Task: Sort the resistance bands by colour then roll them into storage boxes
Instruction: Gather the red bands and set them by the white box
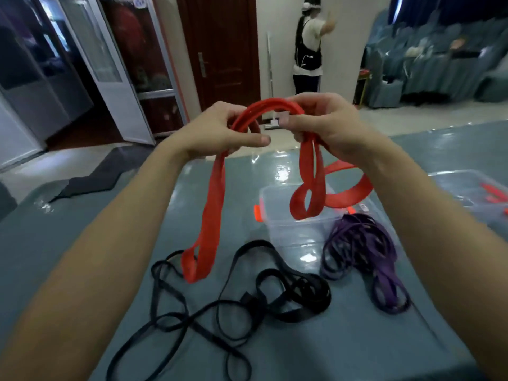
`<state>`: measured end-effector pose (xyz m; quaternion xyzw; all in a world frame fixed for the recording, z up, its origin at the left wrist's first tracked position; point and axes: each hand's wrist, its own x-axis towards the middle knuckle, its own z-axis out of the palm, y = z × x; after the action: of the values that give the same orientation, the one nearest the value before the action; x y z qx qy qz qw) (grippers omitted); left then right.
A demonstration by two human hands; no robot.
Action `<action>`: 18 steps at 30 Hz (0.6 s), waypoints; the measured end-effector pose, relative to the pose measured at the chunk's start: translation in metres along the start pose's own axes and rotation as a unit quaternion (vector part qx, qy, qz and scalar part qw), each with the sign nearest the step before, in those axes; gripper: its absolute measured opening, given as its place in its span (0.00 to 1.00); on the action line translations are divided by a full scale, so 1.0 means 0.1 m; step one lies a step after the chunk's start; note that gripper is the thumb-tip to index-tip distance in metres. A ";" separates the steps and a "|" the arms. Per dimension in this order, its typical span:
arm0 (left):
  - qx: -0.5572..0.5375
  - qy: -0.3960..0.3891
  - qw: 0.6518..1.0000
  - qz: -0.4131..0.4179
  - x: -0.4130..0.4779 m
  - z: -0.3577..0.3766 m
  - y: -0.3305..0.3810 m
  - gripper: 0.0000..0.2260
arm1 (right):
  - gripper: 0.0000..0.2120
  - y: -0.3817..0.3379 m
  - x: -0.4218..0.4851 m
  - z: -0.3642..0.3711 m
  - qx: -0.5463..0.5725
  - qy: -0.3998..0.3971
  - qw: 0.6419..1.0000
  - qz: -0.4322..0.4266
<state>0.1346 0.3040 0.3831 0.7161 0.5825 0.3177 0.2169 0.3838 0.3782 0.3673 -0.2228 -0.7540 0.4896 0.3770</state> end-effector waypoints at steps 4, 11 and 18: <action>-0.143 0.011 0.989 0.025 0.48 0.70 0.62 0.03 | 0.24 0.23 -0.58 -0.81 -0.084 0.033 0.995 0.049; -0.068 -0.109 0.990 0.060 1.22 2.24 1.70 0.15 | 0.20 1.26 -1.74 -1.63 -0.042 0.141 0.984 0.104; -0.019 -0.163 0.980 0.109 1.81 3.25 2.62 0.40 | 0.35 1.60 -2.65 -2.54 -0.005 0.253 0.960 0.121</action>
<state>0.5688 0.4395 0.3696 0.8131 0.4516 0.2297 0.2867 0.7421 0.4033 0.1898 -0.4309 -0.6041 0.4552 0.4921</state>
